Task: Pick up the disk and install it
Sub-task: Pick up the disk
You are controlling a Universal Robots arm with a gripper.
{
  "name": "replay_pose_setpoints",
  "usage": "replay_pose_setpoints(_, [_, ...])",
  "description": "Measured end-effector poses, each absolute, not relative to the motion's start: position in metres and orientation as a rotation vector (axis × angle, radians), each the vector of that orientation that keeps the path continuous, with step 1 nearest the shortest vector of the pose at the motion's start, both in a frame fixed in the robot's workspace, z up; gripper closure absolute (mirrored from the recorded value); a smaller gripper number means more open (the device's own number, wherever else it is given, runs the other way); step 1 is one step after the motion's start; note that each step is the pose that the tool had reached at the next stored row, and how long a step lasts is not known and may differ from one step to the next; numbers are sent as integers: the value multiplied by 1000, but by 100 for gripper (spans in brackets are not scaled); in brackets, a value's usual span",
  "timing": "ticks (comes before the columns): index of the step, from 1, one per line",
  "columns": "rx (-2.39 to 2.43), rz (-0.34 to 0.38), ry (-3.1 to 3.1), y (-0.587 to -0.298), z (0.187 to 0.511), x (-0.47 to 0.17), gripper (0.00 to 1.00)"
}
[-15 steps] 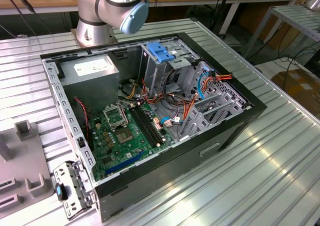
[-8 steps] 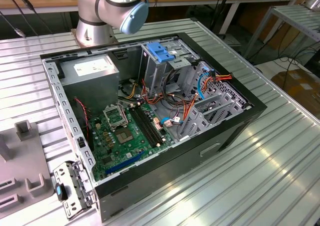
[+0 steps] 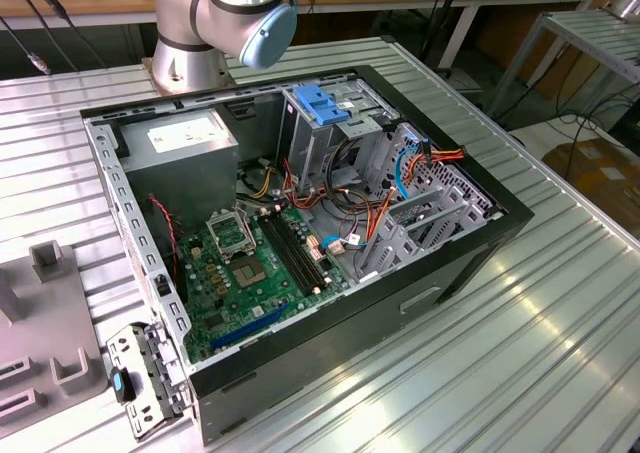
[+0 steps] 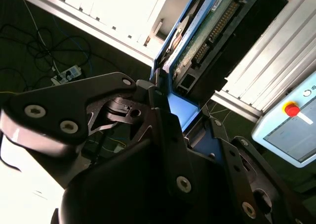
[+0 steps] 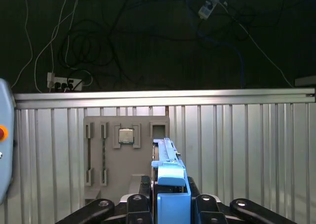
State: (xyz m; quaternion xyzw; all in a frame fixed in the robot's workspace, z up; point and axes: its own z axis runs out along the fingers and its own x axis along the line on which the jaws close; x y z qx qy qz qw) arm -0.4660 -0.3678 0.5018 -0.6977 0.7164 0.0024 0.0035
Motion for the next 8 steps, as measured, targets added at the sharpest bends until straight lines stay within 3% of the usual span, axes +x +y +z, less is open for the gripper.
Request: replay_pose_setpoints(8, [-2187,8,2246,-368,502,-459,63])
